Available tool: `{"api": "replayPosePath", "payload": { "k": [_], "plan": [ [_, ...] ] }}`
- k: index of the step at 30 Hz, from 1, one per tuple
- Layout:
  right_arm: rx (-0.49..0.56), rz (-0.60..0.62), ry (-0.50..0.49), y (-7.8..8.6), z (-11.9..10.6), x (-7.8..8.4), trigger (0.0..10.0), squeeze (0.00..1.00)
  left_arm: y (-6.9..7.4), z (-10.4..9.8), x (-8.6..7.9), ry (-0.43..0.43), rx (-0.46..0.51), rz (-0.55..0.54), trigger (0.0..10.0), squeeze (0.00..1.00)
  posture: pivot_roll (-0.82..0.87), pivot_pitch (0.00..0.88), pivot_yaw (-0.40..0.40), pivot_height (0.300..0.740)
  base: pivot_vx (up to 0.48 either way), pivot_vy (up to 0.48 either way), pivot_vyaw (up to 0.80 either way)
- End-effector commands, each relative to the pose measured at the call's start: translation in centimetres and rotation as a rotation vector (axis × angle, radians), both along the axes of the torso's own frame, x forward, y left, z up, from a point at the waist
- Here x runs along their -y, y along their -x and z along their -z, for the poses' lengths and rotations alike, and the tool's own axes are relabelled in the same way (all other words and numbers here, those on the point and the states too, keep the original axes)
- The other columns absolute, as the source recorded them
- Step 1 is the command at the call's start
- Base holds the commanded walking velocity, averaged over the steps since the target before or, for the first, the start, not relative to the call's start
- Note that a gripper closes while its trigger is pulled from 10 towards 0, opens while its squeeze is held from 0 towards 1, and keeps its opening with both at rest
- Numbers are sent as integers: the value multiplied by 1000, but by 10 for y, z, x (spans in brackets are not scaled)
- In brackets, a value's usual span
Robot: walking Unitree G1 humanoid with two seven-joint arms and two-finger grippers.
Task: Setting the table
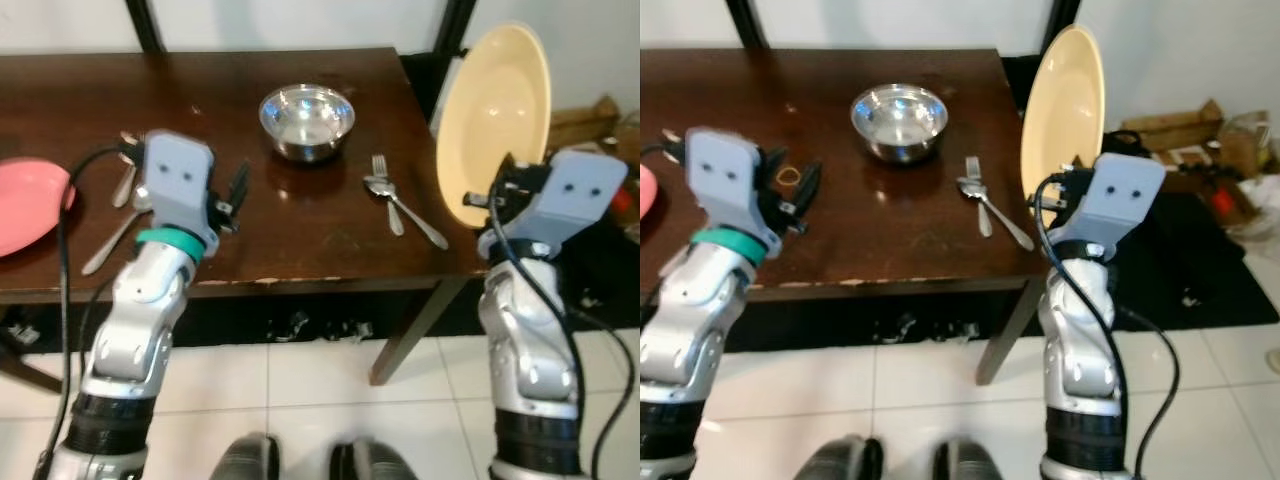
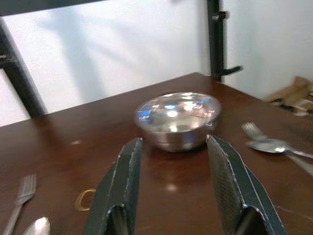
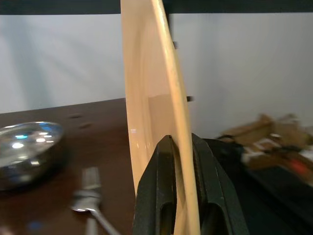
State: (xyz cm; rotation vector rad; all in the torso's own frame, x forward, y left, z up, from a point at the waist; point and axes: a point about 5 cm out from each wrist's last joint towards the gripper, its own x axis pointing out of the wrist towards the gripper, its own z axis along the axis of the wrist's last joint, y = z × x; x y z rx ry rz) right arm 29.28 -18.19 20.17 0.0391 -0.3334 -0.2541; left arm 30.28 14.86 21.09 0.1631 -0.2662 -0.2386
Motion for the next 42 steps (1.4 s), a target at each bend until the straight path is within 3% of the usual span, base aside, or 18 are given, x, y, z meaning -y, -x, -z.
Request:
{"api": "replayPosePath", "payload": {
  "k": [1,42],
  "plan": [
    [6,17,-2,1,2,2,10000,0,0,3,-1,-13,-7,-4,10000,0,45,0,14,740,-289,0,0],
    [4,30,-12,-1,5,3,10000,0,0,4,-1,-21,-6,3,10000,0,46,4,21,740,-287,0,0]
  ]
}}
